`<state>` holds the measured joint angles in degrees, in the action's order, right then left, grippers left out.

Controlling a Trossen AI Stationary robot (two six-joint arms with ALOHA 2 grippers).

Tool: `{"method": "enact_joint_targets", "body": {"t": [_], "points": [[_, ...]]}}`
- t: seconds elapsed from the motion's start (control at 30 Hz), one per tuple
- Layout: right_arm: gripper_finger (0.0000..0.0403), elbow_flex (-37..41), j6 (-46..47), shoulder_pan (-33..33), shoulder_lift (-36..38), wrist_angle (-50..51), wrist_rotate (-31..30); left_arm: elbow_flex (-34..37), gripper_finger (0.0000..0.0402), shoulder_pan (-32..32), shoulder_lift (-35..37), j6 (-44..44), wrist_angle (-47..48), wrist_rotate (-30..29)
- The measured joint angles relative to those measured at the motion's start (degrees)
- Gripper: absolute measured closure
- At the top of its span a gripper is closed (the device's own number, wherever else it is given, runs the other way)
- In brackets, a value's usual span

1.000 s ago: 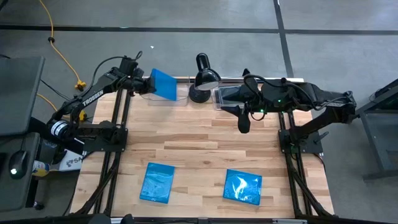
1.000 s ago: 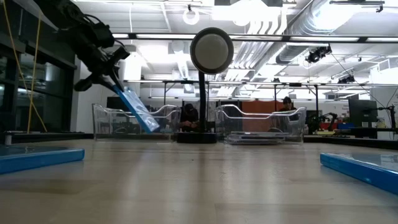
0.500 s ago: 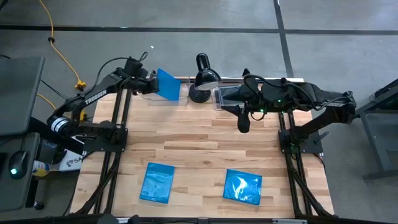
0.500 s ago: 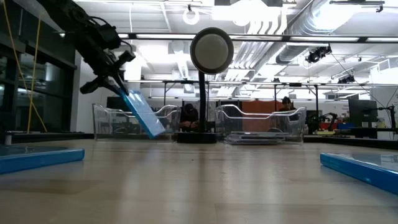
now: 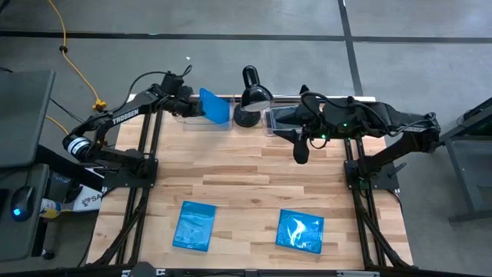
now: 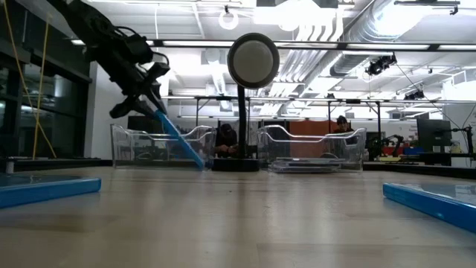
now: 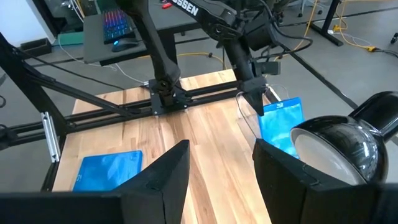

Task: Pick & place jewel cases by type
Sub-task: Put the top left blue CD case into the left transparent bin, then put the left blue CD case into the left transparent bin

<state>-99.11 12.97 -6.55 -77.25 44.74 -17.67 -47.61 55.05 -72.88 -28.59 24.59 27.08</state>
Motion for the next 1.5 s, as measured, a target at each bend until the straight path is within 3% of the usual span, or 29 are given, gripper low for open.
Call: {"method": "enact_joint_targets", "body": {"t": [0.4, 0.67, 0.97, 1.33, 1.5], "points": [[0.0242, 2.9, 1.4, 0.0, 0.0, -0.7, 0.0, 0.0, 0.0112, 0.0, 0.0, 3.7, 1.3, 2.2], [0.0242, 11.2, 4.6, 0.0, 0.0, -8.2, 2.6, -0.1, 0.004, 0.0, 0.0, 7.7, 3.8, 2.0], [0.0242, 13.7, 5.1, 0.0, 0.0, -13.3, 4.6, -0.1, 0.0023, 0.0, 0.6, 8.9, 4.3, 1.6], [0.0242, 13.7, 5.1, 0.0, 0.2, -14.1, 4.6, -0.1, 0.0023, 0.1, 4.9, 10.8, 9.5, -4.9], [0.0242, 13.7, 5.1, 0.0, 0.2, -14.0, 4.7, -0.1, 0.0023, 0.1, 7.7, 12.1, 8.2, -2.9]]}}
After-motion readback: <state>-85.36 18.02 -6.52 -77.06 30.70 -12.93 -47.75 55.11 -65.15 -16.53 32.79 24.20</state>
